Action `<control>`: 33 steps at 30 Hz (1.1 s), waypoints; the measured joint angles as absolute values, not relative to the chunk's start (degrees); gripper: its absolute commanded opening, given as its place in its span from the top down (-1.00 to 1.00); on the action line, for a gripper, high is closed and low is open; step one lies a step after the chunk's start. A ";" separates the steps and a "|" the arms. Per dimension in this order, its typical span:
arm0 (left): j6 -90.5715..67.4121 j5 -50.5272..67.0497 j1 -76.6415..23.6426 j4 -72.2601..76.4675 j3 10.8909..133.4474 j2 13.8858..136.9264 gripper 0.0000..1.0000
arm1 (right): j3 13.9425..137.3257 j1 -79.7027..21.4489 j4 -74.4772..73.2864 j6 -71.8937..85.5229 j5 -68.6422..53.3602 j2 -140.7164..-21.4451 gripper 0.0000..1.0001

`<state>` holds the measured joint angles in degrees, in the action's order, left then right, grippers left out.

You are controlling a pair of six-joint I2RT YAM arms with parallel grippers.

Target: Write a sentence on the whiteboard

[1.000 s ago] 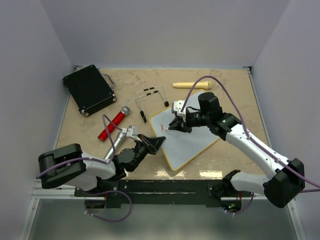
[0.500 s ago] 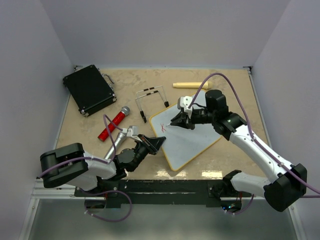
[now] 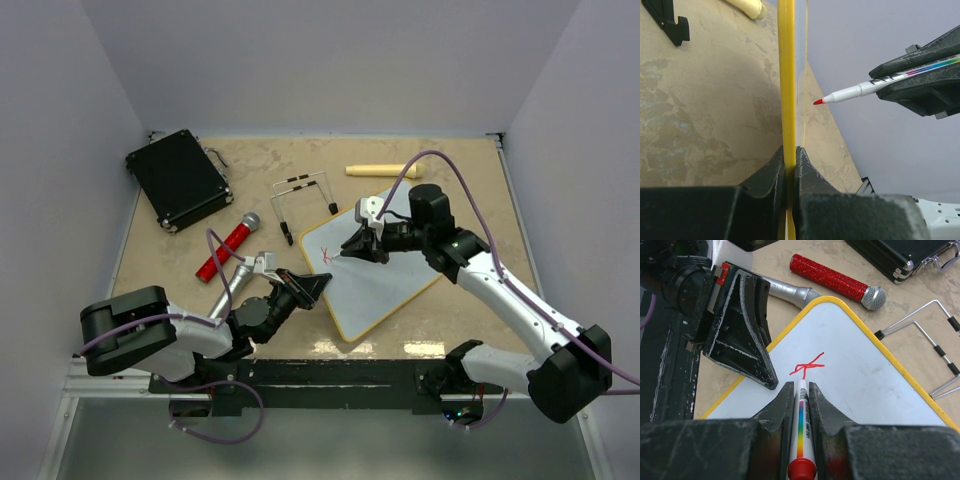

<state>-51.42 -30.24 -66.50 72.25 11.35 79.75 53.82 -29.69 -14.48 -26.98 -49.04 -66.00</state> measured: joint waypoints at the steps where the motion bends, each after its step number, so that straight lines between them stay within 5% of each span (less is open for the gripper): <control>1: -51.42 -30.24 -66.50 72.25 11.35 79.75 1.00 | 53.69 -29.63 -14.17 -26.94 -49.04 -66.00 1.00; 33: -51.44 -30.20 -66.50 72.27 11.33 79.77 1.00 | 51.40 -27.31 -8.91 -23.11 -50.57 -64.20 1.00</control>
<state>-51.44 -30.20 -66.50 72.27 11.33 79.77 51.40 -27.31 -8.91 -23.11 -50.57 -64.20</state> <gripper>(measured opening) 0.079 0.139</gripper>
